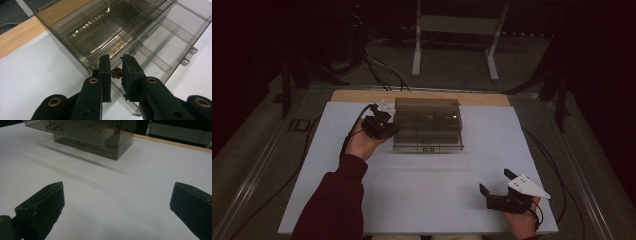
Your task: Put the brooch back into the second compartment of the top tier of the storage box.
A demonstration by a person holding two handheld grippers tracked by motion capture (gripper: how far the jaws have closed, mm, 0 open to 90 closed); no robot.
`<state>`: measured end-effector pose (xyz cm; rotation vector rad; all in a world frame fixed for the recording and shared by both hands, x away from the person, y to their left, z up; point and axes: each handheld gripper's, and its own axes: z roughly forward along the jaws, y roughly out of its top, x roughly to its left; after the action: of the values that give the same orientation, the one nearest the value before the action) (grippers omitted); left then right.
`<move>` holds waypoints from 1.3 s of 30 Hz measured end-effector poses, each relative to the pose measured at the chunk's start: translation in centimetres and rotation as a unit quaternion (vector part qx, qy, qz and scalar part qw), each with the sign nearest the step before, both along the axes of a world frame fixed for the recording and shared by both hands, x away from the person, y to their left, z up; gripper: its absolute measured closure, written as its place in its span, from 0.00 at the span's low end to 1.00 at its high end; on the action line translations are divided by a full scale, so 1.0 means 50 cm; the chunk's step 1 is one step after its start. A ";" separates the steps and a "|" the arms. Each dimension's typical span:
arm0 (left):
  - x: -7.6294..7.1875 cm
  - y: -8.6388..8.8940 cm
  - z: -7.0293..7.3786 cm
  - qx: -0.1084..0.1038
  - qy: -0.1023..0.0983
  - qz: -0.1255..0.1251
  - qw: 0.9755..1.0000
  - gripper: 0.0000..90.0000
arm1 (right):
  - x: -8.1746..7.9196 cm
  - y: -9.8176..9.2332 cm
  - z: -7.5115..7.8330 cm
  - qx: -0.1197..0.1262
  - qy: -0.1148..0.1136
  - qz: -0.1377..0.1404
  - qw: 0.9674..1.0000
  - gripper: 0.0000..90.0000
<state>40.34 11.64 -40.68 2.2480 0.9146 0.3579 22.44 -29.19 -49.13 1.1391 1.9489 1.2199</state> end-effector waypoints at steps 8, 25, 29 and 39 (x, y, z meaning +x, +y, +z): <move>0.000 -0.019 0.003 -0.003 0.001 -0.010 1.000 0.88 | 0.000 -0.001 0.000 0.000 -0.001 0.000 1.000 0.00; 0.001 -0.060 0.002 -0.004 0.000 -0.030 1.000 0.88 | 0.000 -0.001 0.000 0.000 -0.001 0.001 1.000 0.00; 0.001 -0.073 0.000 -0.004 0.001 -0.034 0.999 0.88 | 0.000 -0.001 0.000 0.000 -0.001 0.001 1.000 0.00; 0.000 -0.086 -0.003 -0.001 0.002 -0.041 0.999 0.88 | 0.000 0.000 0.000 0.000 0.001 0.001 1.000 0.00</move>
<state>40.35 7.33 -40.82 2.2774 0.8208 0.3151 22.46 -29.20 -49.13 1.1379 1.9524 1.2209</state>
